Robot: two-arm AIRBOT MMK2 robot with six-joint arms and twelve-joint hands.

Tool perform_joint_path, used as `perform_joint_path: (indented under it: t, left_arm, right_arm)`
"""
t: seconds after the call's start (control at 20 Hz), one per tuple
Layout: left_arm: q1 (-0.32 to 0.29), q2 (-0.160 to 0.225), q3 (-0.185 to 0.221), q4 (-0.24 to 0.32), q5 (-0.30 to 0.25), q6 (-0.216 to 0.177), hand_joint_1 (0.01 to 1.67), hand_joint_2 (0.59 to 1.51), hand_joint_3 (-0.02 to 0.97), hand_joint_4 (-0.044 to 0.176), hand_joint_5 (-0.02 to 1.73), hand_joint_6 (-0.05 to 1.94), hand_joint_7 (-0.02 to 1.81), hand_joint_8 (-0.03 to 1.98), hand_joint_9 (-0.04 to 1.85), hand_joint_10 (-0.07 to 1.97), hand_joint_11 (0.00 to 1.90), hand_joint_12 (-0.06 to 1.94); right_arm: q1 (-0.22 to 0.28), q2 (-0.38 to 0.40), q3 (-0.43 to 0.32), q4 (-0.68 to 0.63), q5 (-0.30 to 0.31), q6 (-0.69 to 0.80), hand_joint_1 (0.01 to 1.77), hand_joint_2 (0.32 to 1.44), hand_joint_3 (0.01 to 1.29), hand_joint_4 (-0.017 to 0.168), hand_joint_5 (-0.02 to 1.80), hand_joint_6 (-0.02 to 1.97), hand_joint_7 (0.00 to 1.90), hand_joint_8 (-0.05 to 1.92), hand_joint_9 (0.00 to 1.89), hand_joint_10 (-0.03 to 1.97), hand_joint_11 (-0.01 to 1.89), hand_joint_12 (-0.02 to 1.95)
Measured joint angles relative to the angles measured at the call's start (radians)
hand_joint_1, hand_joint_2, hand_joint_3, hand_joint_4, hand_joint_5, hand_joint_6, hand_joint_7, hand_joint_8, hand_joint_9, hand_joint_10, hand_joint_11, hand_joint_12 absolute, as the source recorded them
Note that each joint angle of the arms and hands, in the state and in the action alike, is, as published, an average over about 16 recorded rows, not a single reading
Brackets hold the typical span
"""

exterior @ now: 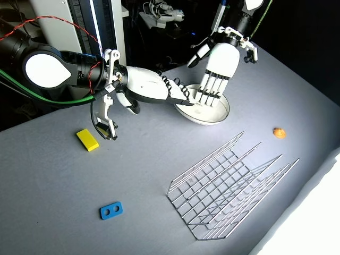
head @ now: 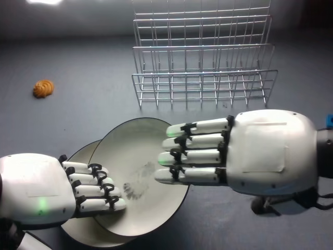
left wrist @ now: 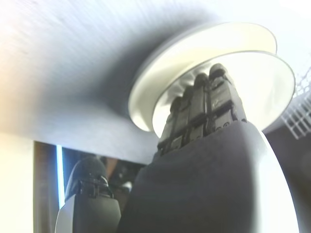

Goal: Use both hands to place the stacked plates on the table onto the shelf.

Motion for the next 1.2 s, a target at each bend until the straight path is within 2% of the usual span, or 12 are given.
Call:
perform_joint_path:
  t: [0.4, 0.8, 1.2]
  left_arm:
    - [-0.016, -0.014, -0.025, -0.054, 0.031, 0.000, 0.02, 1.073, 0.019, -0.010, 0.02, -0.01, 0.01, 0.00, 0.01, 0.01, 0.01, 0.01]
    - [-0.021, -0.019, -0.030, -0.074, 0.040, 0.000, 0.02, 1.071, 0.020, -0.009, 0.02, 0.00, 0.01, 0.00, 0.01, 0.01, 0.01, 0.01]
    - [-0.024, -0.024, -0.032, -0.102, 0.046, 0.003, 0.02, 1.063, 0.020, -0.007, 0.05, 0.00, 0.03, 0.00, 0.01, 0.01, 0.01, 0.01]
  right_arm:
    - [0.039, -0.081, 0.046, 0.040, -0.023, -0.103, 1.23, 0.88, 0.02, 0.001, 0.05, 0.02, 0.03, 0.01, 0.03, 0.00, 0.02, 0.26]
    - [0.054, -0.203, 0.140, 0.108, -0.065, -0.223, 1.28, 0.91, 0.02, 0.001, 0.10, 0.02, 0.07, 0.01, 0.06, 0.00, 0.01, 0.57]
    - [0.065, -0.314, 0.238, 0.180, -0.095, -0.312, 1.28, 0.95, 0.02, 0.001, 0.19, 0.02, 0.16, 0.01, 0.14, 0.01, 0.01, 0.75]
